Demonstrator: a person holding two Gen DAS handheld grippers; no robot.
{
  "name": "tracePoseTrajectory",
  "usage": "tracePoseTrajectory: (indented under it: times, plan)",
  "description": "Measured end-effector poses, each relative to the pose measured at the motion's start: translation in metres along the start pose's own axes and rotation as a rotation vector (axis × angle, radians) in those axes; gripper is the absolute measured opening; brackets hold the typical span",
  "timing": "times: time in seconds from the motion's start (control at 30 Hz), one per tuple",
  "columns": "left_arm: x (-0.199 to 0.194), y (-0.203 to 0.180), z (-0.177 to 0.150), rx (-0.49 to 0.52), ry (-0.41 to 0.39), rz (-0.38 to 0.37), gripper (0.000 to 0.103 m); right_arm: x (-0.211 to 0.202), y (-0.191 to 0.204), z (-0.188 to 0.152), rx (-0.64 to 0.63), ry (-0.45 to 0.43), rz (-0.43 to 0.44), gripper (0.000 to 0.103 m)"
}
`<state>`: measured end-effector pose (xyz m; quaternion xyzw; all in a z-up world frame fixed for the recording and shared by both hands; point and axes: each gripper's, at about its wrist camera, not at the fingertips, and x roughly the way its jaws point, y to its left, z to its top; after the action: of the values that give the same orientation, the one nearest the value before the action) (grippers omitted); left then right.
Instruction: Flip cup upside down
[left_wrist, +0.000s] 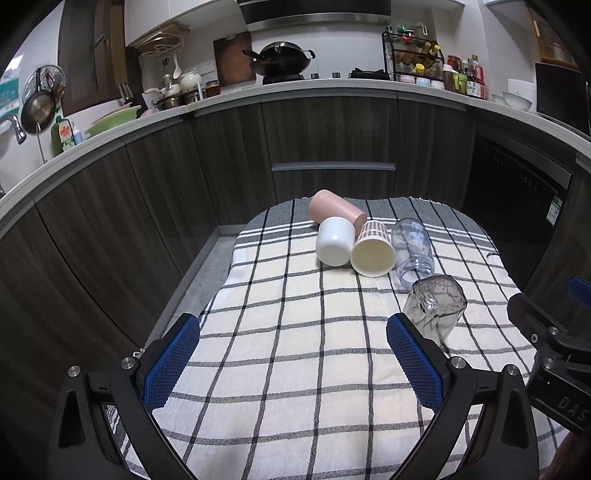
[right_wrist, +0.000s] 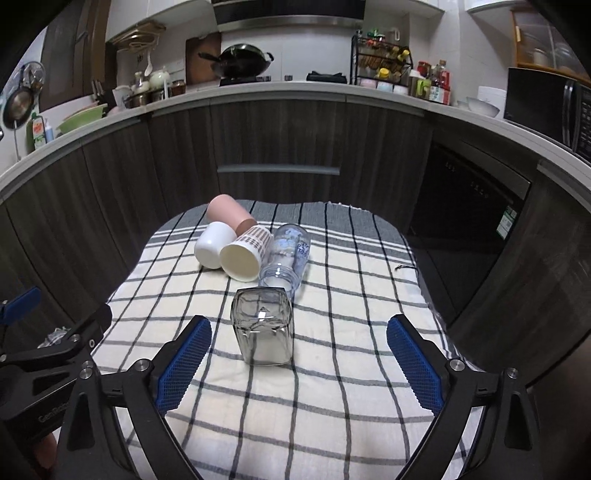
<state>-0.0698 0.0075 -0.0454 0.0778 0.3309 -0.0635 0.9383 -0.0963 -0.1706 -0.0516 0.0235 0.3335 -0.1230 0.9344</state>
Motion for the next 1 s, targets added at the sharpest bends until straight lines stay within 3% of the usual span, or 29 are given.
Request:
tracePoseTrajectory:
  times: [1.0]
  plan:
    - [-0.01, -0.001, -0.006, 0.029, -0.025, 0.0, 0.103, -0.022, -0.003, -0.005, 0.003, -0.054, -0.012, 0.097]
